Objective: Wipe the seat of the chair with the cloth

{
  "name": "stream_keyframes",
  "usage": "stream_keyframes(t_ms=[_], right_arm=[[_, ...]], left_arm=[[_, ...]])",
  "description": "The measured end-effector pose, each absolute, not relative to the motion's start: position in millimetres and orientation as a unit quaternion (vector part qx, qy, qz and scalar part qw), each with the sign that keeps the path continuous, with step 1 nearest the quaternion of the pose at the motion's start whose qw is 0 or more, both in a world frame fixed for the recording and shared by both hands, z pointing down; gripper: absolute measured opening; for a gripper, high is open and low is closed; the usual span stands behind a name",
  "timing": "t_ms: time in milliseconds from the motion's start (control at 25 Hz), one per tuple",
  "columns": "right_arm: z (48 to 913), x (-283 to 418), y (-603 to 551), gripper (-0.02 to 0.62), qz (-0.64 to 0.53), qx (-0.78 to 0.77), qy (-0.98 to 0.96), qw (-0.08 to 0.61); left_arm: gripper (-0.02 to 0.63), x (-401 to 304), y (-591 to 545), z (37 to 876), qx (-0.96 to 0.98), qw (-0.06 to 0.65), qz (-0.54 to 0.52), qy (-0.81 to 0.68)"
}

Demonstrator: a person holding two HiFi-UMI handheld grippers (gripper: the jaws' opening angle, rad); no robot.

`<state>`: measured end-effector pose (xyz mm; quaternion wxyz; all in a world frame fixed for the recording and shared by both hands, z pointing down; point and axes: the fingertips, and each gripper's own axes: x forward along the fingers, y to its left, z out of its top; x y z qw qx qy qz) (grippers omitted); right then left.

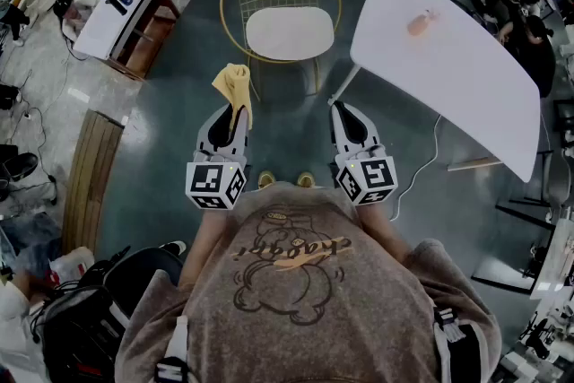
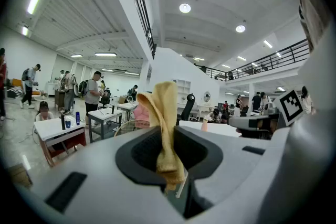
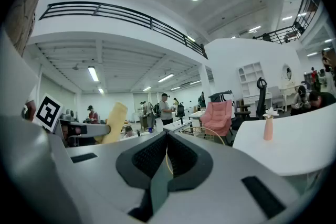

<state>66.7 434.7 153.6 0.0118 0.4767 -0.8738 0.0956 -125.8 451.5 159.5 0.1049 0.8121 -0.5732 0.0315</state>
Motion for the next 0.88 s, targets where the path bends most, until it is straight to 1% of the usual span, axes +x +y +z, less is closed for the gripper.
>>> stream_keyframes(t_ms=[360, 560, 880], right_arm=[[156, 64, 439, 0.028, 0.104, 0.479, -0.872, 0.001], [154, 39, 435, 0.028, 0.104, 0.487, -0.867, 0.0], [161, 24, 441, 0.028, 0.095, 0.521, -0.849, -0.006]], left_arm=[[0.075, -133, 459, 164, 0.811, 0.109, 0.036, -0.574], [0.075, -163, 453, 165, 0.814, 0.114, 0.041, -0.567], [0.075, -182, 448, 180, 0.831, 0.115, 0.041, -0.543]])
